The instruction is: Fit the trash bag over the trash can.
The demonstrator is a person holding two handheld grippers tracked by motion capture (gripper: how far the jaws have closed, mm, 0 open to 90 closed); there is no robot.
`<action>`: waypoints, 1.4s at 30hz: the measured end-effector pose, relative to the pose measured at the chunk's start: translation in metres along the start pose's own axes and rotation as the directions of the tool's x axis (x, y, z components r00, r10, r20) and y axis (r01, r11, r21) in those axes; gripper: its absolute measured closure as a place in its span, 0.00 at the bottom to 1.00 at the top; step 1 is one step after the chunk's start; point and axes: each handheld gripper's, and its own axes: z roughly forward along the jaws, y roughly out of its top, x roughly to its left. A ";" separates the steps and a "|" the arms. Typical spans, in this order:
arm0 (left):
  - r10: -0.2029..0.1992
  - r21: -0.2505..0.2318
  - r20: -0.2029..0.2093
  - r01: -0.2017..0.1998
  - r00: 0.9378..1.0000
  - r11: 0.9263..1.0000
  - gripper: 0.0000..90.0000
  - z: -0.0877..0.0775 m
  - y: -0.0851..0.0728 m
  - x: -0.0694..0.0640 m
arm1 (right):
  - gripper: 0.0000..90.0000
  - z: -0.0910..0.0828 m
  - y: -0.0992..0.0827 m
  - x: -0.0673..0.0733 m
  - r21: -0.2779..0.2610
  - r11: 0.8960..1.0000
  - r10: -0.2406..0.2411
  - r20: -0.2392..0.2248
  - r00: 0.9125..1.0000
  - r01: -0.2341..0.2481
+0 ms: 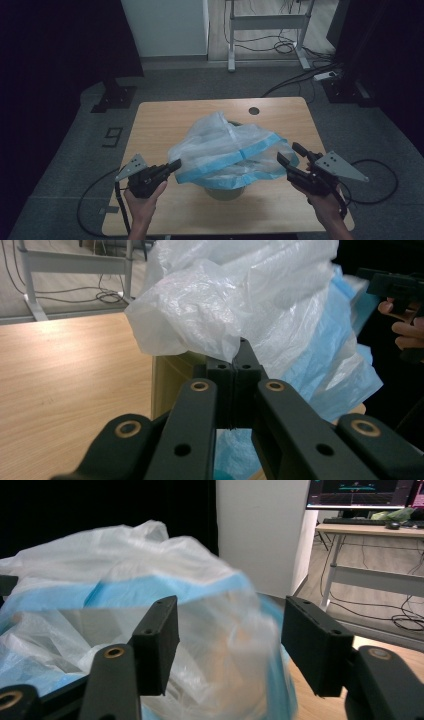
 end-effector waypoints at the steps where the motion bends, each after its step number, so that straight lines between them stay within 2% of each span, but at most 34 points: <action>1: -0.005 -0.005 0.004 0.005 1.000 1.000 1.00 -0.001 0.001 0.001 | 0.42 -0.002 0.001 -0.002 -0.001 1.000 0.005 0.005 1.000 -0.005; 4: -0.011 -0.012 0.008 0.011 1.000 1.000 1.00 -0.003 0.004 0.002 | 0.42 -0.005 0.002 -0.009 0.001 1.000 0.008 0.008 1.000 -0.008; 6: -0.020 -0.019 0.015 0.020 1.000 1.000 1.00 -0.005 0.006 0.003 | 0.42 -0.004 0.003 -0.012 0.011 1.000 -0.014 0.008 1.000 0.014; 11: -0.030 -0.036 0.023 0.030 0.999 0.999 1.00 -0.009 0.010 0.006 | 0.41 0.014 -0.003 -0.018 0.050 0.998 -0.041 -0.034 0.999 0.043; 16: -0.051 -0.051 0.033 0.053 0.998 0.997 1.00 -0.012 0.012 0.012 | 0.39 0.032 -0.005 -0.026 0.073 0.995 -0.056 -0.096 0.994 0.063; 20: -0.082 -0.070 0.051 0.085 0.995 0.994 1.00 -0.016 0.013 0.020 | 0.39 0.042 -0.012 -0.029 0.078 0.995 -0.054 -0.176 0.983 0.068; 21: -0.082 -0.067 0.055 0.086 0.995 0.994 1.00 -0.017 0.013 0.021 | 0.41 0.044 -0.014 -0.029 0.077 0.995 -0.053 -0.199 0.978 0.069; 24: -0.092 -0.068 0.058 0.096 0.994 0.993 1.00 -0.017 0.014 0.024 | 0.50 0.049 -0.017 -0.026 0.079 0.994 -0.058 -0.219 0.974 0.077; 26: -0.094 -0.065 0.063 0.098 0.994 0.993 1.00 -0.016 0.015 0.025 | 0.64 0.051 -0.017 -0.024 0.069 0.995 -0.052 -0.230 0.972 0.069; 28: -0.095 -0.062 0.062 0.099 0.994 0.993 1.00 -0.016 0.016 0.026 | 0.75 0.052 -0.016 -0.023 0.067 0.995 -0.053 -0.215 0.975 0.069; 32: -0.095 -0.054 0.047 0.098 0.994 0.994 1.00 -0.013 0.022 0.030 | 0.90 0.049 -0.008 -0.022 0.028 0.999 -0.038 -0.144 0.989 0.043; 37: -0.102 -0.039 0.030 0.103 0.994 0.994 1.00 -0.005 0.034 0.042 | 0.93 0.059 0.004 -0.026 0.034 0.999 -0.009 -0.105 0.994 0.013; 42: -0.115 -0.030 0.011 0.115 0.993 0.993 0.99 0.004 0.041 0.055 | 0.94 0.081 0.010 -0.032 0.067 0.998 0.017 -0.059 0.998 -0.013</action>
